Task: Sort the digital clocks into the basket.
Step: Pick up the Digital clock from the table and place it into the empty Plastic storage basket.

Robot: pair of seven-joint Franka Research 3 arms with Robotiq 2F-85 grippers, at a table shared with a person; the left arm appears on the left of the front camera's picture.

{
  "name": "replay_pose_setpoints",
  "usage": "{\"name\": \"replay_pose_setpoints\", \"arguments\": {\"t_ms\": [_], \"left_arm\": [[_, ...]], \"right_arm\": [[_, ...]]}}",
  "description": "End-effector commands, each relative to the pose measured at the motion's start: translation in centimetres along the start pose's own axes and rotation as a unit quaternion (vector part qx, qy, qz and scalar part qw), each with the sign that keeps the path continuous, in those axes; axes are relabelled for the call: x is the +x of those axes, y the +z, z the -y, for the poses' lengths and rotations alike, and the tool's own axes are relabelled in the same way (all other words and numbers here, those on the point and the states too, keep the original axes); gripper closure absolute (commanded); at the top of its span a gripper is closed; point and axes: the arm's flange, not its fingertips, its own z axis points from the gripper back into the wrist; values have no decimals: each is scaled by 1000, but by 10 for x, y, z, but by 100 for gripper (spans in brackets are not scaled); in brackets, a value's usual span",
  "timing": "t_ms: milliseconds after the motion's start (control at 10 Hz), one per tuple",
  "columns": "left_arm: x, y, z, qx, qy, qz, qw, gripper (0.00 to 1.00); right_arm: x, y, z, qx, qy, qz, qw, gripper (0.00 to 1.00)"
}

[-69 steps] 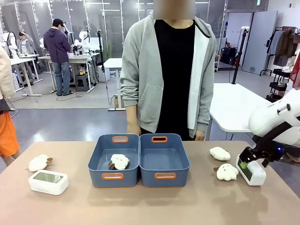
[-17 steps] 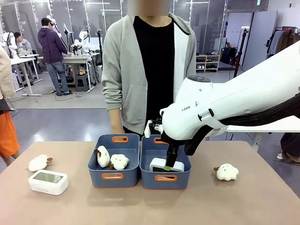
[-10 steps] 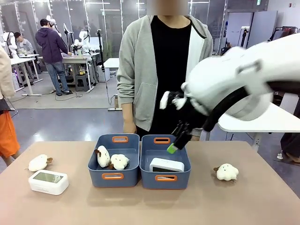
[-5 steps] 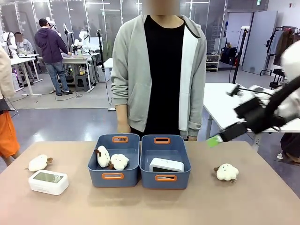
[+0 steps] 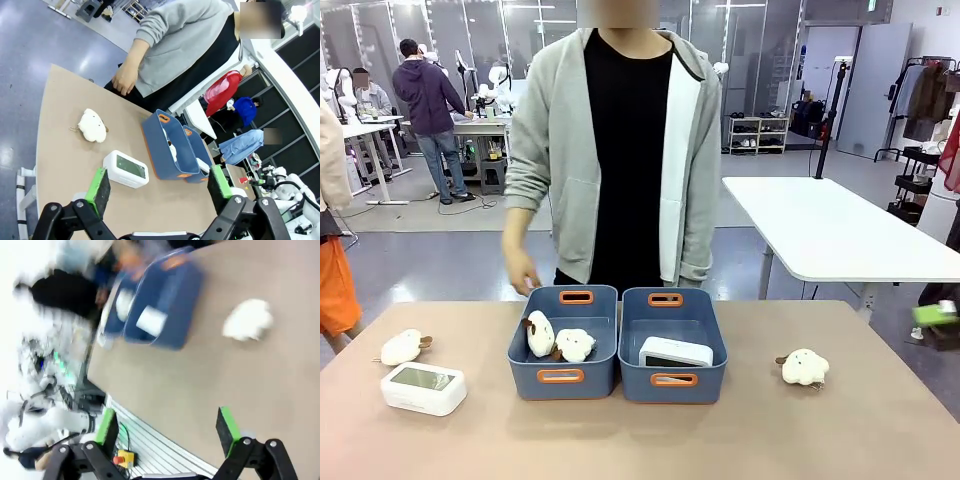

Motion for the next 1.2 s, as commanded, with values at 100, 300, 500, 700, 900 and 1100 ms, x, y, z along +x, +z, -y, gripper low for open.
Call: {"name": "replay_pose_setpoints", "arguments": {"t_ms": [100, 300, 500, 700, 900, 1100], "left_arm": [[2, 0, 0, -10, -2, 6, 1000, 0], [2, 0, 0, -10, -2, 6, 1000, 0], [2, 0, 0, -10, -2, 6, 1000, 0], [2, 0, 0, -10, -2, 6, 1000, 0], [2, 0, 0, -10, -2, 6, 1000, 0], [2, 0, 0, -10, -2, 6, 1000, 0]], "right_arm": [[-75, -15, 43, 23, -83, 67, 994, 0], [-13, 21, 27, -2, -49, 29, 998, 0], [-13, 21, 27, -2, -49, 29, 998, 0], [-13, 21, 27, -2, -49, 29, 998, 0], [-13, 21, 27, -2, -49, 29, 998, 0], [-13, 21, 27, -2, -49, 29, 998, 0]]}}
